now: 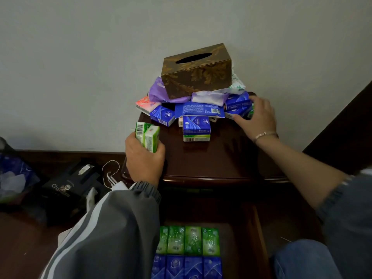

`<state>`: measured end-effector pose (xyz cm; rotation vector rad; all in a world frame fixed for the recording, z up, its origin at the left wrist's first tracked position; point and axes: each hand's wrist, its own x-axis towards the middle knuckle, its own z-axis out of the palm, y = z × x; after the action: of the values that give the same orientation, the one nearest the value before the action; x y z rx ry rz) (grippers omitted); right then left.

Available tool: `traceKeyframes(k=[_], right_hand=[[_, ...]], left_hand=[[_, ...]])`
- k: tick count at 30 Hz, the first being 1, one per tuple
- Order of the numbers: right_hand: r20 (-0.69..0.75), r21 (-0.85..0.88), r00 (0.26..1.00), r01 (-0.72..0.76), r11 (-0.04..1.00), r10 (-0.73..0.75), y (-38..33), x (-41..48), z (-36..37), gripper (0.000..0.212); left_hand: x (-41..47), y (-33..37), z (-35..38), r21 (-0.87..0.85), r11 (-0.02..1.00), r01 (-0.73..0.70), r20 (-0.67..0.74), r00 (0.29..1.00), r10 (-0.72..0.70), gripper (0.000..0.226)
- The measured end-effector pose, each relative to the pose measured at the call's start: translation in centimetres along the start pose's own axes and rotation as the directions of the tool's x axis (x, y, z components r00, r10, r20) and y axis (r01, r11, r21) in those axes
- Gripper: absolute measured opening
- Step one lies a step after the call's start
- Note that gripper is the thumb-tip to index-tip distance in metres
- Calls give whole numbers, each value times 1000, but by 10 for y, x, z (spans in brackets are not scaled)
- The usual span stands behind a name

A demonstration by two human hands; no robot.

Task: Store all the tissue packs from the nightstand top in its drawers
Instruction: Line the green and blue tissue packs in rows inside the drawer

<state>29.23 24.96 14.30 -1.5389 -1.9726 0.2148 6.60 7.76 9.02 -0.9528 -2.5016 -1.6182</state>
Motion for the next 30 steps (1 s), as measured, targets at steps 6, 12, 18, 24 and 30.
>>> traceKeyframes(k=[6,12,18,24,30], right_hand=[[259,-290,957,207,934,-132,0,50,20,105],[174,-238,962,248,939,-211,11,46,29,87],[103,-142,965,256,956,-243,12,33,37,82],[99,47,976,192,980,-196,12,18,28,100],[199,-39,946,269,962,-257,23,-14,10,71]], left_hand=[[0,0,2,26,1000,3,-16,1000,-3,61],[-1,-3,5,42,999,-7,-50,999,9,59],[-1,-4,5,38,999,-10,-53,998,12,59],[-2,-3,5,41,999,-1,-67,998,4,58],[-2,-4,5,56,998,-17,-65,998,20,60]])
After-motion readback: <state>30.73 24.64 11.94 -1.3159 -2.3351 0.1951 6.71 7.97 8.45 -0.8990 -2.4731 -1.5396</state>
